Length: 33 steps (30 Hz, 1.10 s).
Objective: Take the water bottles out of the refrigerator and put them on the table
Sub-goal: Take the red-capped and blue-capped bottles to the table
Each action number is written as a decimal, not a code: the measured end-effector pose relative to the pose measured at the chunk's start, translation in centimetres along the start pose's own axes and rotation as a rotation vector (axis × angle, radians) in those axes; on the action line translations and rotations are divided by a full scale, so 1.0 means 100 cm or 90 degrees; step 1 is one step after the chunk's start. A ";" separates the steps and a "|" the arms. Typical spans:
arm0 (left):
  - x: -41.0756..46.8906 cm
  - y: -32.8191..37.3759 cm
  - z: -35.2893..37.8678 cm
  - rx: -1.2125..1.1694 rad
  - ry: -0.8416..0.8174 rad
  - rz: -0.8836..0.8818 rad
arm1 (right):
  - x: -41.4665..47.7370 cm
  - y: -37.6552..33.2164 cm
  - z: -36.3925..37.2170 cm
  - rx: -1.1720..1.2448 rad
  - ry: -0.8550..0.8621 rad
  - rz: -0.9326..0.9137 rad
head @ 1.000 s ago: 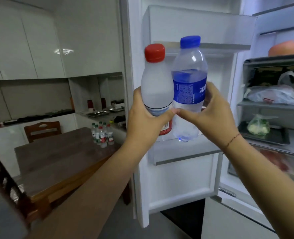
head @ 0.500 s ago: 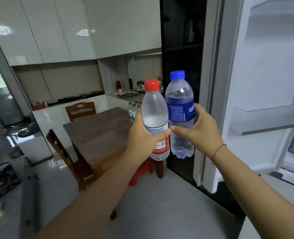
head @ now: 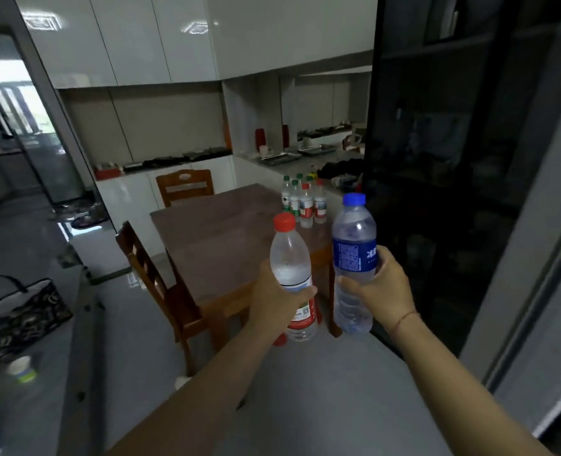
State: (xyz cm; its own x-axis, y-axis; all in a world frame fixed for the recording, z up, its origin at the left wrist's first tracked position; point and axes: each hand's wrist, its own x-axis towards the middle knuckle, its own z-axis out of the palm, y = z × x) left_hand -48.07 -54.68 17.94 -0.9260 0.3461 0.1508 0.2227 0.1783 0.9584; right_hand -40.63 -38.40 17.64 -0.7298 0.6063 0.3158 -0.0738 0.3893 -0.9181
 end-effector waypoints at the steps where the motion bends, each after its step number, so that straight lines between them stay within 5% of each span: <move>1: 0.013 -0.004 -0.001 -0.006 0.005 -0.002 | 0.011 0.007 0.008 0.008 -0.007 0.012; 10: 0.143 -0.037 0.000 -0.051 0.059 -0.011 | 0.130 0.049 0.081 0.019 -0.007 0.063; 24: 0.362 -0.111 0.012 -0.052 -0.042 -0.059 | 0.301 0.137 0.165 -0.086 0.068 0.140; 33: 0.466 -0.139 0.069 -0.019 -0.081 -0.066 | 0.397 0.186 0.168 0.002 0.109 0.173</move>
State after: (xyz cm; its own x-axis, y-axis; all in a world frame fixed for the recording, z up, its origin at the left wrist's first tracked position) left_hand -92.23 -34.62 9.98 -0.8966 0.4423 0.0212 0.1175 0.1916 0.9744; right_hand -82.42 -18.69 9.07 -0.5985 0.7956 0.0941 0.1060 0.1950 -0.9751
